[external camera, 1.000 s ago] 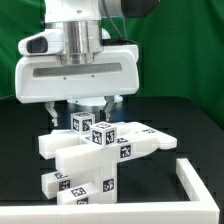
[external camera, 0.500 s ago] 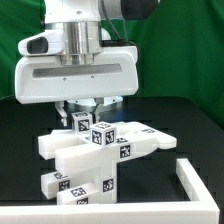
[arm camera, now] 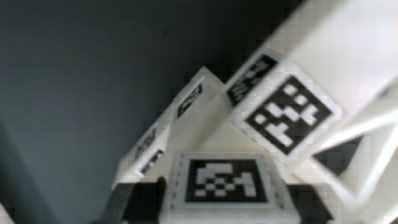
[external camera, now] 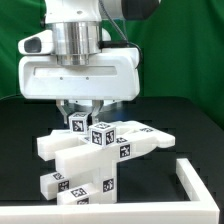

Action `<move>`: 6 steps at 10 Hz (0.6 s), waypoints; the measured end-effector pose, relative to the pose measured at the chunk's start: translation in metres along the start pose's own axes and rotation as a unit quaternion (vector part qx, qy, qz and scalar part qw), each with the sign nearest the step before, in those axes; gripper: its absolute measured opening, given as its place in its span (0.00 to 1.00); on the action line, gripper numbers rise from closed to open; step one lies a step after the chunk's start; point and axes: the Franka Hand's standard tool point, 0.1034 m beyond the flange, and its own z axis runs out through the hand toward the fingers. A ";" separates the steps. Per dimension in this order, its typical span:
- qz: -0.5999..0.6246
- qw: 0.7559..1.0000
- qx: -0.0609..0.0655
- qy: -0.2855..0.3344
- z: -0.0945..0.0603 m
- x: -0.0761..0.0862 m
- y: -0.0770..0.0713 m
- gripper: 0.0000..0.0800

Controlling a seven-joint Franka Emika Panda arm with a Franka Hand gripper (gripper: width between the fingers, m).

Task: Assemble chair

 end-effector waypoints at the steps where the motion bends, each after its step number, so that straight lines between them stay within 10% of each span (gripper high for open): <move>1: 0.077 0.997 0.006 -0.001 0.000 0.001 0.000 0.35; 6: 0.245 0.969 0.041 0.003 0.000 0.005 -0.002 0.36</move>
Offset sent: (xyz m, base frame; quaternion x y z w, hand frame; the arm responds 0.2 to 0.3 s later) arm 0.0067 0.0024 0.0013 0.0720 -0.0326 0.2531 0.9642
